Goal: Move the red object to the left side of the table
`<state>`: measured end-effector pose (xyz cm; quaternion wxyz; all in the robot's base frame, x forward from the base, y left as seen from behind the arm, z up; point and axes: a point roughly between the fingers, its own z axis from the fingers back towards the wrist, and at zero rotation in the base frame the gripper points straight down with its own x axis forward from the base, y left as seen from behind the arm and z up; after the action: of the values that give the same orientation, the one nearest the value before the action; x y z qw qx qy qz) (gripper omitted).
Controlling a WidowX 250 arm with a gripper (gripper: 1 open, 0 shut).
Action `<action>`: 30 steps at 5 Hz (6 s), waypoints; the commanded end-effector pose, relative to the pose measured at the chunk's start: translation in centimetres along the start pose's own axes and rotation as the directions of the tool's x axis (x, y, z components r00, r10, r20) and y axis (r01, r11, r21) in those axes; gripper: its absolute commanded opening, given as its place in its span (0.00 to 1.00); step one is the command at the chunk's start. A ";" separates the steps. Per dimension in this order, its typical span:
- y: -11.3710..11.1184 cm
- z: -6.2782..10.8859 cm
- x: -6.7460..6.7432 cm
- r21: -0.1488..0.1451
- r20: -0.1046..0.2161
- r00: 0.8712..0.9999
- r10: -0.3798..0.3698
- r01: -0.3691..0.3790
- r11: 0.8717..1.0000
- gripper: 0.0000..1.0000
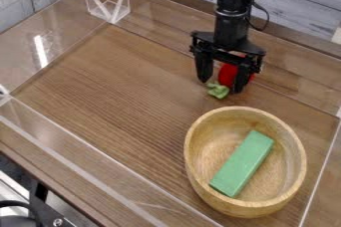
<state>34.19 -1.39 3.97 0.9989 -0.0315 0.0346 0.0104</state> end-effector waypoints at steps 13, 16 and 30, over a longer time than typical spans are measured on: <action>-3.2 3.0 3.2 0.027 0.144 0.990 -0.008 0.004 1.000 0.00; -1.4 10.5 0.9 -0.006 0.284 0.953 0.107 -0.109 0.994 0.00; 14.8 8.8 -4.5 0.027 0.269 0.892 0.364 -0.385 0.923 0.00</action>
<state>29.61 13.49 9.37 0.9773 0.0053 -0.0476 0.2066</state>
